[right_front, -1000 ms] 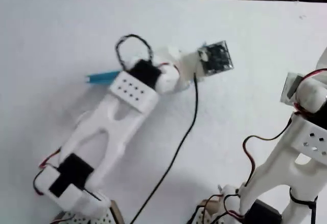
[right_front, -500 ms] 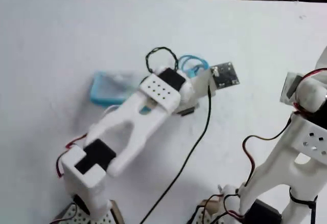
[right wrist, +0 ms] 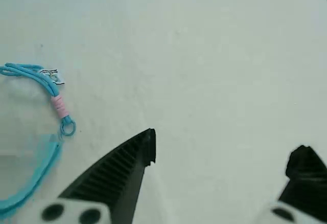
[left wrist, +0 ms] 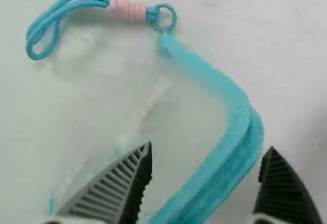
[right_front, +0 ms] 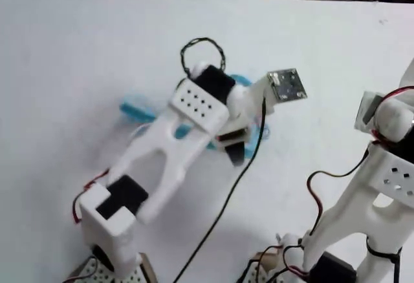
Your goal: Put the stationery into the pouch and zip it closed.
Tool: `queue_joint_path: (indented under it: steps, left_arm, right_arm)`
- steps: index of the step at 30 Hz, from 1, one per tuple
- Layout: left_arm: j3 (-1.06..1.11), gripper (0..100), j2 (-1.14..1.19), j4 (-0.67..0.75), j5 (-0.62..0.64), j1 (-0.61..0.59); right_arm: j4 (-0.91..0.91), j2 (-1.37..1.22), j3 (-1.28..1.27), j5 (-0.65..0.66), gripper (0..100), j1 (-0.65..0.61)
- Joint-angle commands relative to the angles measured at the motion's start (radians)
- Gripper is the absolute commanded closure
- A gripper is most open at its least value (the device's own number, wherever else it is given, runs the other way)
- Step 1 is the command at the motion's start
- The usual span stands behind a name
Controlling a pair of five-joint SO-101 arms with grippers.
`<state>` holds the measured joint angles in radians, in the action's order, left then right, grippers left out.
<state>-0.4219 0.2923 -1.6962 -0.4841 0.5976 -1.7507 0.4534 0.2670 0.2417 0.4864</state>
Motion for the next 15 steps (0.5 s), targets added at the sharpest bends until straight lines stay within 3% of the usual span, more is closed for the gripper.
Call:
queue_joint_path:
  steps: [1, 8, 15]
  left_arm:
    - [-0.109, 65, -0.019, -0.086, 0.009, 0.019]
    - [-0.018, 65, -0.122, -0.091, 0.058, 0.015]
    - [0.078, 65, -0.466, -0.091, 0.112, -0.033]
  right_arm:
    - [-0.004, 0.025, -0.002, 0.006, 59.9, 0.010]
    - [-0.005, 0.025, -0.002, 0.006, 59.9, 0.007]
    - [-0.005, 0.025, -0.002, 0.006, 59.9, 0.005]
